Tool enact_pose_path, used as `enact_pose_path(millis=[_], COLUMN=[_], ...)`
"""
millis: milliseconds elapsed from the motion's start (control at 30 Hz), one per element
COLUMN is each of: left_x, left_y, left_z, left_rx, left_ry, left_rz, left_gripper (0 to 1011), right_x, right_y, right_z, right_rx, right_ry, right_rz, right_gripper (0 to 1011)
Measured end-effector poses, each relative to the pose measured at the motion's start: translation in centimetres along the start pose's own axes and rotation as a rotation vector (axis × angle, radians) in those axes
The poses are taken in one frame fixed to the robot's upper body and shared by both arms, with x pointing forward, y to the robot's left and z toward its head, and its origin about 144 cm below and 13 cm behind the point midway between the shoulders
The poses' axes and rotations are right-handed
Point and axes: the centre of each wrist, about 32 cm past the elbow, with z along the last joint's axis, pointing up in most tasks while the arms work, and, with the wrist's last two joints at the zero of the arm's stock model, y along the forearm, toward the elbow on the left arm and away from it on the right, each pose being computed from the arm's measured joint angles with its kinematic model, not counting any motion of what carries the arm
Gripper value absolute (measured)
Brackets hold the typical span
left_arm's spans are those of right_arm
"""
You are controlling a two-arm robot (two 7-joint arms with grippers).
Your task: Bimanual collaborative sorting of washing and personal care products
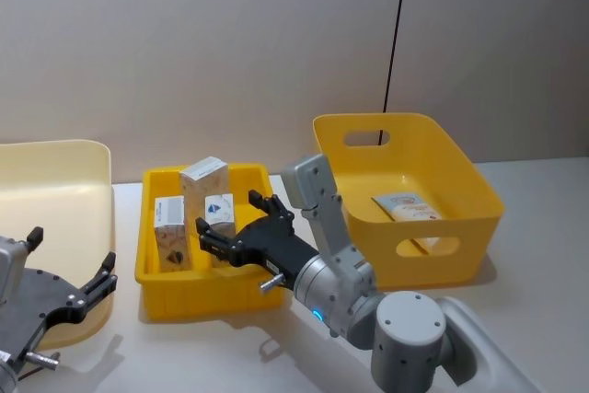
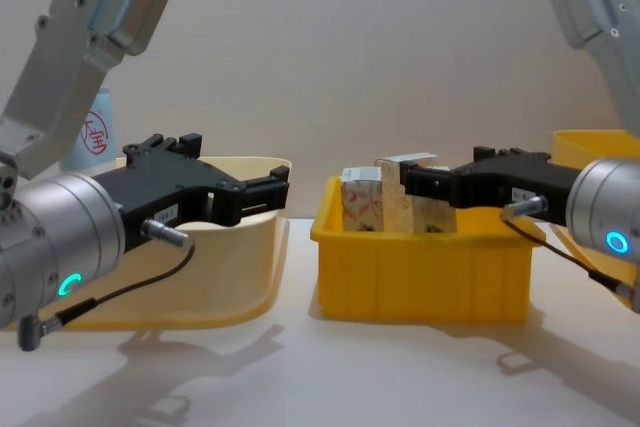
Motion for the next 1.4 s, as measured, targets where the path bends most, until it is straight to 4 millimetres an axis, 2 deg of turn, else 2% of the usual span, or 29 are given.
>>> enact_pose_path(millis=[933,1100,1400], left_x=[0.0,0.0,0.0], left_y=[0.0,0.0,0.0], left_z=[0.0,0.0,0.0], left_rx=[0.000,0.000,0.000], left_ry=[0.000,0.000,0.000], left_rz=[0.000,0.000,0.000], left_gripper=[1002,1001,1002], right_x=[-0.2,-0.1,-0.1], right_y=[1.1,1.2,1.3], right_z=[-0.7,-0.7,-0.8], right_rx=[-0.050,-0.052,-0.055], right_ry=[0.005,0.007,0.010], right_rz=[-0.057,-0.061,-0.065], right_gripper=[1001,903,623])
